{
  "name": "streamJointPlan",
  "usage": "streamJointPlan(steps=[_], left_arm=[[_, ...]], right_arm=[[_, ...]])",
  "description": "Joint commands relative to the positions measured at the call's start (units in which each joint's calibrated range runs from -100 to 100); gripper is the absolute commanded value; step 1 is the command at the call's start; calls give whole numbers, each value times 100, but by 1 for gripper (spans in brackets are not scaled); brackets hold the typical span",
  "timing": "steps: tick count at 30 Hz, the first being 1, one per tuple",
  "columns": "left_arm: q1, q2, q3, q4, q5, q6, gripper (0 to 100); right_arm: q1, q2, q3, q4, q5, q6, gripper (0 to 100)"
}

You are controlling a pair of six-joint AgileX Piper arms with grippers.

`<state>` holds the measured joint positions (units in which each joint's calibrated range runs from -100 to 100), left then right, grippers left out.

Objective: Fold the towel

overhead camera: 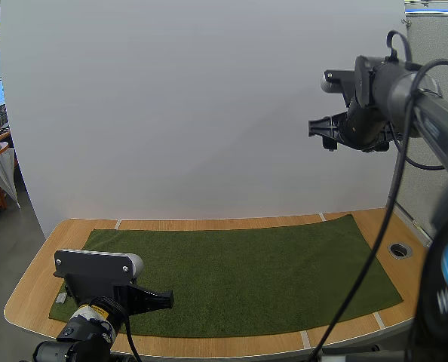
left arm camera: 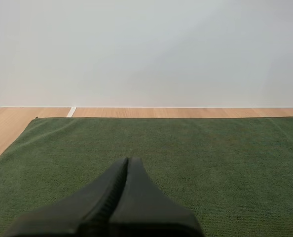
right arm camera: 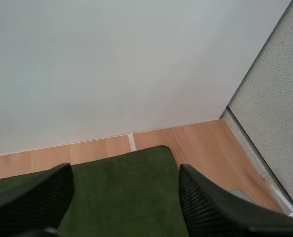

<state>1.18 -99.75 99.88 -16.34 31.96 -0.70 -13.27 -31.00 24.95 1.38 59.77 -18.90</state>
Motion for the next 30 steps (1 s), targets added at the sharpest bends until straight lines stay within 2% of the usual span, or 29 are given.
streamJointPlan(steps=[1,4,6,8,12,16,20,26,30], left_arm=[[13,-25,12,68,-68,-27,0],[13,-25,12,68,-68,-27,0],[13,-25,12,68,-68,-27,0],[13,-25,12,68,-68,-27,0],[13,-25,12,68,-68,-27,0],[13,-25,12,68,-68,-27,0],[13,-25,12,68,-68,-27,0],[13,-25,12,68,-68,-27,0],[13,-25,12,68,-68,-27,0]], right_arm=[[-382,570,-288,1261,-188,-1184,100],[-851,1360,-758,2917,756,-2541,100],[-1040,1800,-1037,3446,1411,-3079,100],[-1219,2167,-1258,3720,1678,-3363,100],[-1359,2793,-1623,3766,1678,-3945,100],[-1367,3245,-1936,3631,1678,-4264,100],[-1367,3779,-2390,3544,1769,-4291,100],[-1367,4836,-3388,3395,2735,-4387,100],[-1367,5442,-4049,3395,2862,-4497,100]])
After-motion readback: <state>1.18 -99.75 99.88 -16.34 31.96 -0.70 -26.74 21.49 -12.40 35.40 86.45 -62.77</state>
